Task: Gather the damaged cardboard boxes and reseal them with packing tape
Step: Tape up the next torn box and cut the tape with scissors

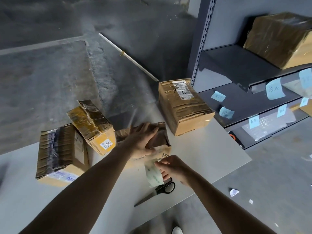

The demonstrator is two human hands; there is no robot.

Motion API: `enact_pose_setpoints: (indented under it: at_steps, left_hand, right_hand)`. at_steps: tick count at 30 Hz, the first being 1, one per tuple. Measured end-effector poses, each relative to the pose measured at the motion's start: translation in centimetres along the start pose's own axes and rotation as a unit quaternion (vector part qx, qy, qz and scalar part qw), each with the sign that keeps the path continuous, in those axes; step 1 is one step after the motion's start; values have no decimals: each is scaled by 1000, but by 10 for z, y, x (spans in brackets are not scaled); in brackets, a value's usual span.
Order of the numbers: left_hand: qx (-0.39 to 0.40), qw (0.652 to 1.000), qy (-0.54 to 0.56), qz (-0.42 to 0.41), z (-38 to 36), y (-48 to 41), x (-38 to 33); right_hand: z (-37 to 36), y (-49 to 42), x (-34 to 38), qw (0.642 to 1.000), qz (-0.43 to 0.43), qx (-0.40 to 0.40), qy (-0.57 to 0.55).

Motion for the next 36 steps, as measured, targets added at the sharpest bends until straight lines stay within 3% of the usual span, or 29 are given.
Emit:
enact_pose_setpoints:
  at_steps: [5,7,9,11,13,16,19,21,23,26,30,36]
  left_hand:
    - [-15,999,38,-17,1,9,-6]
    - [-111,988,101,-18,8,27,-12]
    - [-261,954,145,-9,18,54,-17]
    - [-335,924,186,5,18,82,-19]
    - [-307,926,217,31,7,102,-29]
    - [-137,914,326,198,-20,113,-38]
    - [-19,810,456,368,-41,115,-42]
    - [-15,732,547,406,-48,111,-44]
    - [-21,703,583,407,-51,106,-46]
    - [-28,696,594,402,-48,102,-49]
    - [-23,693,596,405,-50,102,-46]
    - [-22,706,586,397,-56,101,-40]
  right_hand:
    - [-9,0,-2,1000,-11,1,-7]
    - [-11,0,-1,1000,-15,2,-8]
    - [-13,0,-1,1000,-18,2,-14]
    - [-15,-1,1,999,-23,0,-28]
    - [-15,1,3,999,-28,3,-40]
    - [-16,4,5,999,-27,5,-46]
    - [-16,3,0,998,-39,3,-40]
    - [-16,3,-4,998,-39,9,-42]
    - [-15,6,-6,998,-29,12,-56]
    - [-10,8,-10,999,25,-23,-23]
    - [1,9,-35,971,152,-86,166]
    - [-9,13,-69,891,281,-20,356]
Point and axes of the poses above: each hand's wrist, its own y-axis away from the middle knuckle, its own z-axis out of the back of the hand, x = y × z, the point moved 3 cm from there along -y, towards the middle knuckle, and after that the axes turned 9 degrees about -x, right-handed, at the moved point
